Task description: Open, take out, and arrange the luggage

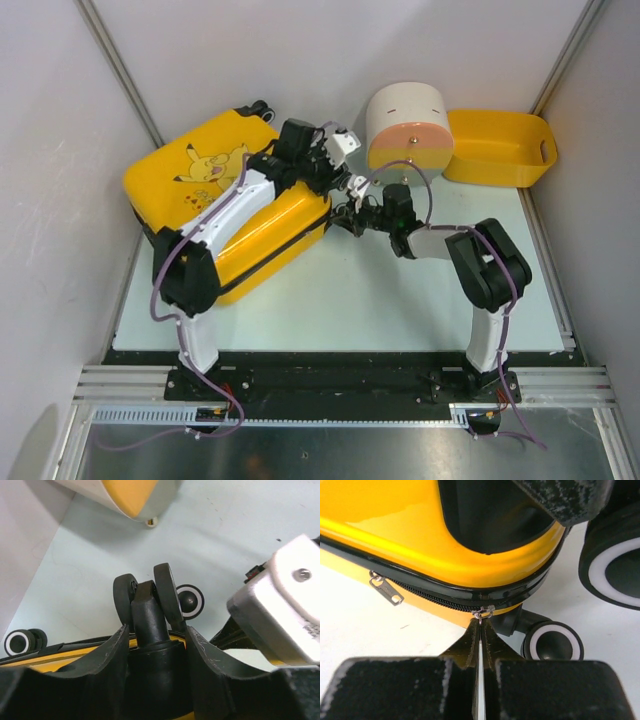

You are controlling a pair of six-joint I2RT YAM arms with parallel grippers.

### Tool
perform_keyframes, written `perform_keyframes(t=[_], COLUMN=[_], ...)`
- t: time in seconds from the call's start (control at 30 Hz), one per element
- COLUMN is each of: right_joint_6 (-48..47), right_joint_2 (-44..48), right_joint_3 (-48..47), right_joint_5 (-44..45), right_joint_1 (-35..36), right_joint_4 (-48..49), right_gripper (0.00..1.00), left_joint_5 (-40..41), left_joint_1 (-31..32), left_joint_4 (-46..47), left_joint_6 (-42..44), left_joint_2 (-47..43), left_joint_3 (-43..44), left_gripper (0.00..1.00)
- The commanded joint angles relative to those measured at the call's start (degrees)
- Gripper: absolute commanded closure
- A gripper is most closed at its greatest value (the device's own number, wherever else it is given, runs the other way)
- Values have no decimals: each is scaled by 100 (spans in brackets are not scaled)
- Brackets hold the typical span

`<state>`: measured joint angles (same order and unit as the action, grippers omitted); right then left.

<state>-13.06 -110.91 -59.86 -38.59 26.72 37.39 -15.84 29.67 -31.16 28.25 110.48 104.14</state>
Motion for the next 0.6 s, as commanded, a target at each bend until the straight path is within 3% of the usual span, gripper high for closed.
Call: perform_keyframes(t=[0.0, 0.23, 0.4, 0.57], right_joint_6=[374, 708, 270, -153], right_joint_2=[474, 940, 730, 317], right_joint_3=[569, 1433, 1424, 899], right_joint_5=[79, 711, 774, 133], right_joint_1=[395, 738, 299, -324], right_joint_4=[497, 893, 1471, 1912], right_gripper=[100, 100, 100, 100], left_joint_5=[2, -367, -517, -701], left_joint_1=[-137, -137, -251, -339], left_joint_4=[-1577, -1736, -1753, -1780], left_joint_6=[409, 497, 462, 401], left_joint_2=[-666, -1634, -1898, -1811], left_joint_3=[-1261, -2538, -2899, -2899], left_gripper=[67, 73, 77, 83])
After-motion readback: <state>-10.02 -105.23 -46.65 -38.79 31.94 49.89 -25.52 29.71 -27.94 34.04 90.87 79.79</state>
